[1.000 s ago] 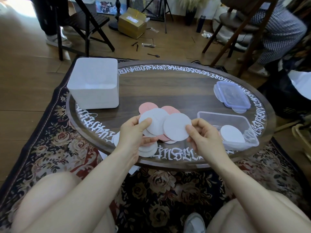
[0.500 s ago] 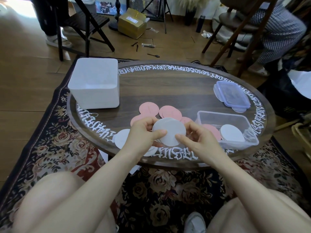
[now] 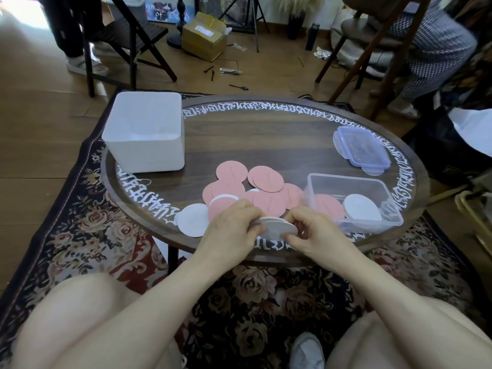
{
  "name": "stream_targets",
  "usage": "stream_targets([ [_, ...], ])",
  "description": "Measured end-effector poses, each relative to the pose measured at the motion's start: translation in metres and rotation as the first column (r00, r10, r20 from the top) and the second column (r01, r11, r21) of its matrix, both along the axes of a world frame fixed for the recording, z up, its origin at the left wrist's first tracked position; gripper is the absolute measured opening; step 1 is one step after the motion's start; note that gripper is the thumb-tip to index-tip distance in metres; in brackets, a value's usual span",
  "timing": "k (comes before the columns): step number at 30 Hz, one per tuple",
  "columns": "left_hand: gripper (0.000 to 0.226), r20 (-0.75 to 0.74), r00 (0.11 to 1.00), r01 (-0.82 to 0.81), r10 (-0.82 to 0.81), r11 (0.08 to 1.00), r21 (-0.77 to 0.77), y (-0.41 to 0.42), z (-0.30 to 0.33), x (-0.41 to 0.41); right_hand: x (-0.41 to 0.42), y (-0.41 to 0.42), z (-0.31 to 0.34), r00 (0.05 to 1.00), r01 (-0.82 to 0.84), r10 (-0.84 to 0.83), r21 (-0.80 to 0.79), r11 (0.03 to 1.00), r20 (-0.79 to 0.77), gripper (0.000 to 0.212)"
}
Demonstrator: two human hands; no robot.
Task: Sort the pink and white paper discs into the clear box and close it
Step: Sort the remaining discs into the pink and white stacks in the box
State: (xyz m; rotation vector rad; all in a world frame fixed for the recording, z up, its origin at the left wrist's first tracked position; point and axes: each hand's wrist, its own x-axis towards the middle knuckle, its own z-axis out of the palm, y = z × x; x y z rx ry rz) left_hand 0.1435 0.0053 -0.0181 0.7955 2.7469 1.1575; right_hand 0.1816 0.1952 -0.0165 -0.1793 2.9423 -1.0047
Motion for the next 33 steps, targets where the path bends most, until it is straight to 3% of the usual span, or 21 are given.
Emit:
stream_targets([
  [6, 0.005, -0.042, 0.999, -0.024, 0.02, 0.995, -0.099, 0.004, 0.0, 0.003, 0.001, -0.001, 0.005, 1.0, -0.006, 0.006, 0.001, 1.0, 0.02, 0.012],
  [11, 0.008, -0.032, 0.999, 0.015, -0.016, 1.0, -0.009, 0.005, -0.001, 0.003, 0.002, -0.001, 0.011, 1.0, -0.009, 0.009, -0.051, 0.999, -0.003, 0.015],
  [19, 0.009, -0.049, 0.998, 0.036, -0.037, 0.999, -0.013, 0.007, -0.004, 0.001, 0.003, -0.003, 0.013, 1.0, -0.02, 0.019, -0.092, 0.996, -0.013, 0.026],
  [24, 0.001, -0.013, 1.0, 0.022, -0.021, 1.0, 0.02, 0.008, -0.003, 0.0, 0.004, -0.002, 0.013, 1.0, -0.004, 0.004, -0.069, 0.998, 0.001, 0.021],
  [27, 0.009, 0.197, 0.978, -0.113, 0.069, 0.969, 0.218, 0.008, 0.002, -0.002, 0.004, -0.001, 0.013, 0.996, 0.077, -0.068, -0.204, 0.976, 0.051, 0.016],
  [30, 0.01, 0.434, 0.899, -0.262, 0.052, 0.858, 0.442, 0.006, 0.013, -0.006, 0.002, -0.003, 0.019, 0.983, 0.179, -0.134, -0.511, 0.841, 0.123, 0.016],
  [33, 0.009, 0.543, 0.839, -0.312, -0.035, 0.787, 0.532, 0.006, 0.02, -0.007, 0.001, -0.006, 0.025, 0.973, 0.229, -0.164, -0.636, 0.737, 0.16, 0.019],
])
